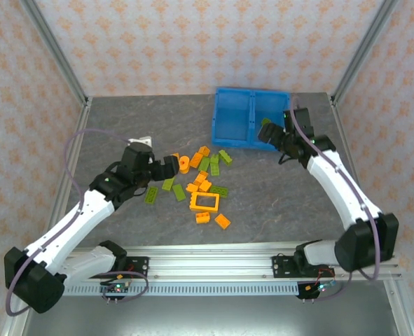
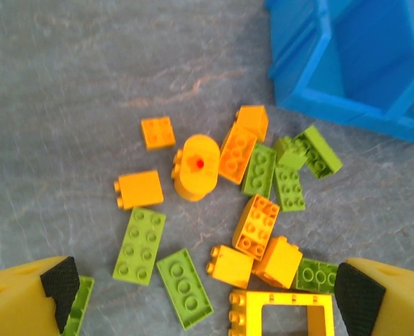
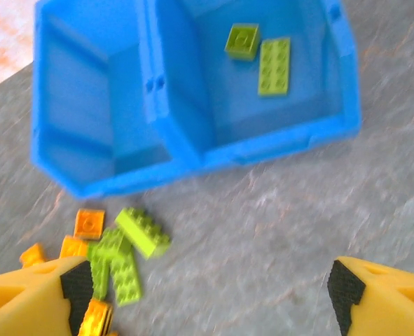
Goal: Sort the legos into containers by color
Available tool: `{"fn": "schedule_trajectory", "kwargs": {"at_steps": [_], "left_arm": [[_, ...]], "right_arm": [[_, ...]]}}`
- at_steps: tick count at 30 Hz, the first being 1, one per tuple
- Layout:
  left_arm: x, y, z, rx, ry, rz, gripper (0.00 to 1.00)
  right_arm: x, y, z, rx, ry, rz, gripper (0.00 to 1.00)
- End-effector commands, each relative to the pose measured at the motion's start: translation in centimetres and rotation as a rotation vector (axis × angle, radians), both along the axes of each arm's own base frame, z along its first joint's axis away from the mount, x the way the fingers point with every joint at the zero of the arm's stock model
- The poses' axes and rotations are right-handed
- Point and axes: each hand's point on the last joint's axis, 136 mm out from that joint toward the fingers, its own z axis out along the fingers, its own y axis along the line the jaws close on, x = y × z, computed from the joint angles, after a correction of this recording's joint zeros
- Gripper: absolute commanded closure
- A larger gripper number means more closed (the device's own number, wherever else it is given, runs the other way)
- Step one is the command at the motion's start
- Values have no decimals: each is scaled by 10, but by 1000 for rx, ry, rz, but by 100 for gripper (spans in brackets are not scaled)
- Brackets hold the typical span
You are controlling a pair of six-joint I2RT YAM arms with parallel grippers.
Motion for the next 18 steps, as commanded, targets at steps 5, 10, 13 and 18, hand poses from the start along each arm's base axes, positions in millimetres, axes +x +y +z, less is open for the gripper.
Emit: {"fn": "schedule_trajectory", "kwargs": {"at_steps": [5,10,13,18], "left_arm": [[6,-6,-54,155,197,24,10],[15,-2,-94,332,339,-12,20],[23,-5,-109,347,347,-18,29],[34,1,-127,420,363,12,39]], "right_arm": [[-46,22,-6,149,38,33,6],[-56,33,-14,182,75,57,6],[-61,33,-18,175,94,58,6],[-67,27,-22,160,103,40,6]]}}
